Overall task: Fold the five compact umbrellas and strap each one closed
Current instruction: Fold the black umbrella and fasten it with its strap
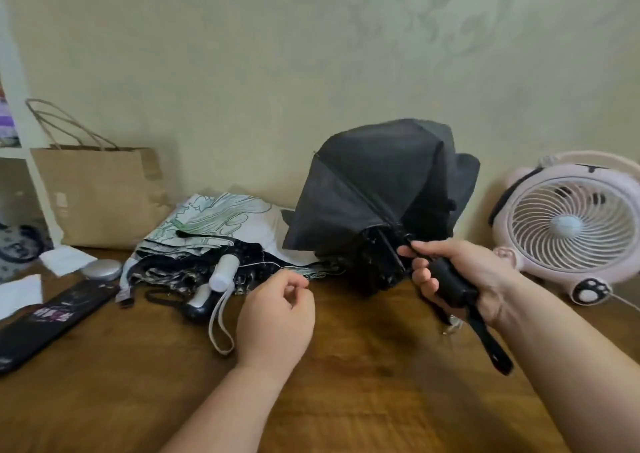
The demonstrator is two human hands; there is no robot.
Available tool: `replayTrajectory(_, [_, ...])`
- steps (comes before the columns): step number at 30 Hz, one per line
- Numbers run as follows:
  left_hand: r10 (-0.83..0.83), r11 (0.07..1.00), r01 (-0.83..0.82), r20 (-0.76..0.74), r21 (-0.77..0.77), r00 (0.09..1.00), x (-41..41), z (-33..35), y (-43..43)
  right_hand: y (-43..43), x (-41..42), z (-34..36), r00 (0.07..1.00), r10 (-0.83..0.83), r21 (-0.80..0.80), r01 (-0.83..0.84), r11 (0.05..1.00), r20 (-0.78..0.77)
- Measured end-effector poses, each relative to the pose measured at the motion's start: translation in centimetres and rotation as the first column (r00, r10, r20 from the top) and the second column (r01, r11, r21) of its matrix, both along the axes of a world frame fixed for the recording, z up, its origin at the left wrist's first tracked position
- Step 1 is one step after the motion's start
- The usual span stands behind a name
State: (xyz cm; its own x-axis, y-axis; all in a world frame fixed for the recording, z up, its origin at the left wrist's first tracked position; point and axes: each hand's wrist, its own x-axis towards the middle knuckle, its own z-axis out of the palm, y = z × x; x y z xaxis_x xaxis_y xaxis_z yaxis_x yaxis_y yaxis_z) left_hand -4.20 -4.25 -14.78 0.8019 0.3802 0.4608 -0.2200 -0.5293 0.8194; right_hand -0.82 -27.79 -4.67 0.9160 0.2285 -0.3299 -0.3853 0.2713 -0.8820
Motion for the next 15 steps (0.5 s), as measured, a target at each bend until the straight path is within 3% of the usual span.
replayTrajectory(5, [-0.061, 0.997, 0.060, -0.014, -0.051, 0.998, -0.5, 0.6, -0.9, -1.6, -1.5, -0.5, 0.998, -0.039, -0.084, 0.044, 0.996, 0.057])
replayTrajectory(8, [-0.128, 0.990, 0.125, -0.041, -0.069, 0.991, -0.9, 0.7, -1.0, -2.4, -1.8, -1.0, 0.966, -0.077, -0.258, 0.142, 0.956, 0.247])
replayTrajectory(12, [-0.157, 0.986, 0.153, -0.079, -0.063, 0.984, -0.6, 0.6, -0.8, -3.3, -2.1, -0.1, 0.849, 0.031, -0.564, 0.323, 0.760, 0.528])
replayTrajectory(15, [-0.165, 0.985, 0.160, -0.062, -0.071, 0.984, -0.7, 0.6, -0.9, -4.1, -2.1, 1.2, 0.785, 0.109, -0.638, 0.404, 0.655, 0.610])
